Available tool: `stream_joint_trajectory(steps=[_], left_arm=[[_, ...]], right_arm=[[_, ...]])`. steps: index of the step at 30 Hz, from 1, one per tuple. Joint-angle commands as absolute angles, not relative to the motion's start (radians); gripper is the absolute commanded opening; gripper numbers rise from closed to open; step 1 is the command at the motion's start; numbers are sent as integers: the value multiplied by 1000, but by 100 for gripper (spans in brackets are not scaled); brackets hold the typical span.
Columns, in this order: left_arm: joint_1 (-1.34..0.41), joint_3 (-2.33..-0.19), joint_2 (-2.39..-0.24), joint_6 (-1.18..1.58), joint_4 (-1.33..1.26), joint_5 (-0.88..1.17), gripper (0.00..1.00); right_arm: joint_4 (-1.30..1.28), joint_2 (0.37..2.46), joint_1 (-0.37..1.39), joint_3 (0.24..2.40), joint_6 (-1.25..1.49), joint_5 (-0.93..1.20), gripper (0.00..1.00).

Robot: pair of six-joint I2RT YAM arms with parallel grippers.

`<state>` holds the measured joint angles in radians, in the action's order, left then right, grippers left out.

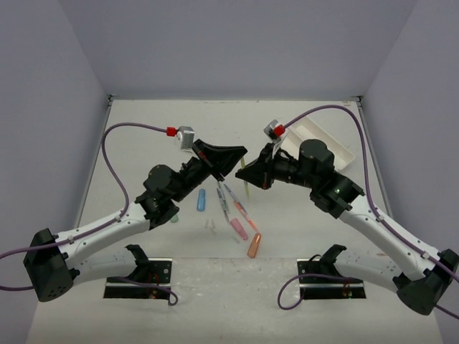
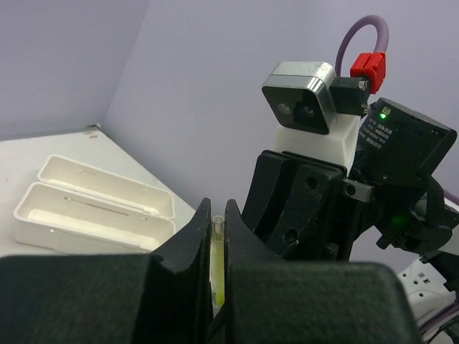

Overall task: Sort the stationery into containers
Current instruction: Close the pen cap on the pen, then place the pen in the storage box.

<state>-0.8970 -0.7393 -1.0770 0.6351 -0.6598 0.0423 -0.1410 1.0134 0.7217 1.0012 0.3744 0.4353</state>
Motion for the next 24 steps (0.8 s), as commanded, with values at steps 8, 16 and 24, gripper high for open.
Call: stream_joint_trajectory(steps=[8,16,24], left_arm=[[-1005,-606,-1047,690,-536,150,0],[-890,-1167,-1085,647,345,-561,100],[-818,-1247,-935,637,529,-702,100]], right_arm=[[39,1110,673,1272,261,365,0],[-138,1122,660,1051,63,141,0],[-251,1196,449,1026,-136,-71,0]])
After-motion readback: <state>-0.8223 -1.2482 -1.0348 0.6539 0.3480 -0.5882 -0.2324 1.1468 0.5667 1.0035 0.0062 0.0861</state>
